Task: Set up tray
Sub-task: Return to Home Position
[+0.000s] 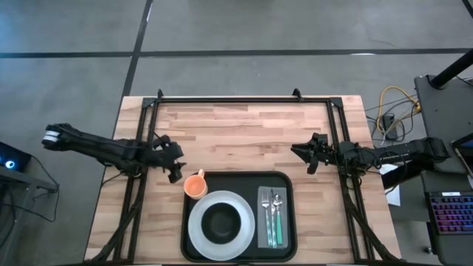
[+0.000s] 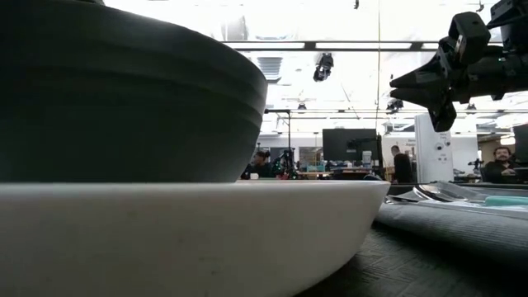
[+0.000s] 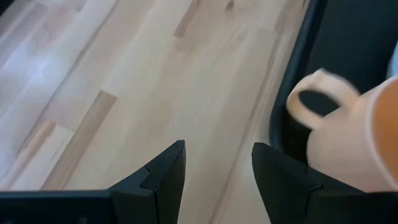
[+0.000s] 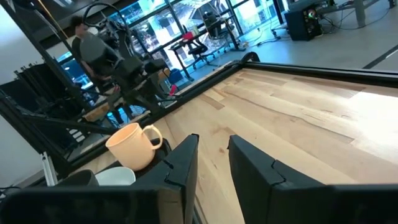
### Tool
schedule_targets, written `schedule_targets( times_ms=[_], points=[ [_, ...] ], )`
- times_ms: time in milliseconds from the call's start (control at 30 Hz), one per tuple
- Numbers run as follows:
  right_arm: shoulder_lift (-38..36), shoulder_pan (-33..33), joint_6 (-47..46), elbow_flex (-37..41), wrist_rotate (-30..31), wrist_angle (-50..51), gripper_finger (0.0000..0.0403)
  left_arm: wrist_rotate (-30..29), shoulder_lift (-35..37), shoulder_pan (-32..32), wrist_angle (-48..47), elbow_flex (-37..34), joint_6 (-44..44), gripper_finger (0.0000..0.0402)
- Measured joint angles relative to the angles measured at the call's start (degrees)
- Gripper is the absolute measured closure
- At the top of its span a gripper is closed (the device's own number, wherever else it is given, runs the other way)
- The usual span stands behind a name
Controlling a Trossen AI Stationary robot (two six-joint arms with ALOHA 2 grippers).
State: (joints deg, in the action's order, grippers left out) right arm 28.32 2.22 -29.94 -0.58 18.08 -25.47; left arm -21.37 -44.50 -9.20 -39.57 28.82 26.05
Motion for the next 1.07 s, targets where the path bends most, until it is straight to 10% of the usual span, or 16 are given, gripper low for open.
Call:
schedule_targets(
  times_ms=[1067],
  points=[
    [-0.03,-0.02,0.0,0.0,0.01,0.0,0.0329,0.23,-22.74,-0.01,4.51,0.24,0.09,0.0236]
  ],
)
